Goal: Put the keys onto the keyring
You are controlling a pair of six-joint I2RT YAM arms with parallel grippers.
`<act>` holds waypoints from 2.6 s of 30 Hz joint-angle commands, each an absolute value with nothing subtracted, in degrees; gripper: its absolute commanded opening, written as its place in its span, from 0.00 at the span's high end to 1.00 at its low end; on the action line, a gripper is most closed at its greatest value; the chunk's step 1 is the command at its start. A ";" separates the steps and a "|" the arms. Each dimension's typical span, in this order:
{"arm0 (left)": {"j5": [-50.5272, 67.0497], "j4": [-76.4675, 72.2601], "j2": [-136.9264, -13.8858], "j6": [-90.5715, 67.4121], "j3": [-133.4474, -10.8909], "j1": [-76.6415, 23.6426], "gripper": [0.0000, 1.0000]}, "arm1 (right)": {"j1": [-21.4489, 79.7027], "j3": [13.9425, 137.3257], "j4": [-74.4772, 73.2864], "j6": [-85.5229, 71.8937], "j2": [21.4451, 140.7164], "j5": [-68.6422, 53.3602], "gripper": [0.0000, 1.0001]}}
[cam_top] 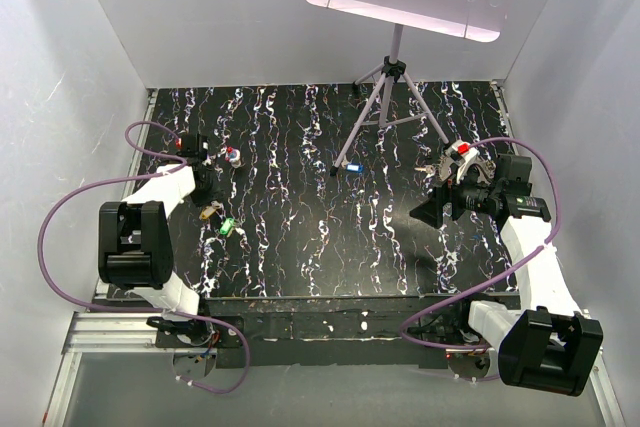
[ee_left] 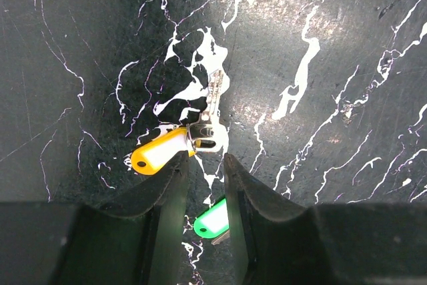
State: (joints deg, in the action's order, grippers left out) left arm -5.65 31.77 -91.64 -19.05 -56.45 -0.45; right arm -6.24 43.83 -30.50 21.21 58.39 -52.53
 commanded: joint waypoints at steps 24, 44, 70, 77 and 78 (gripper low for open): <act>-7.73 32.17 -93.16 -17.93 -58.71 -0.09 0.81 | -5.89 46.85 -31.29 21.80 58.27 -52.91 0.00; -7.65 32.34 -93.87 -17.93 -59.33 1.85 0.85 | -5.80 46.93 -31.64 21.97 58.27 -53.00 0.00; -5.89 32.34 -95.10 -17.23 -59.77 1.93 1.00 | -5.80 46.93 -31.82 22.24 58.36 -53.35 0.00; -5.10 31.99 -94.40 -16.53 -59.50 1.93 1.00 | -5.80 47.02 -32.08 22.32 58.36 -53.44 0.00; -4.75 31.99 -94.31 -16.35 -59.50 1.93 1.00 | -5.80 47.02 -32.08 22.32 58.36 -53.44 0.00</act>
State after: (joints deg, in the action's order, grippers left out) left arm -5.96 32.56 -95.48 -17.52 -58.04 1.76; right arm -5.98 44.49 -31.64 21.32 58.41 -52.45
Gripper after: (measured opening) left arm 0.009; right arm 0.997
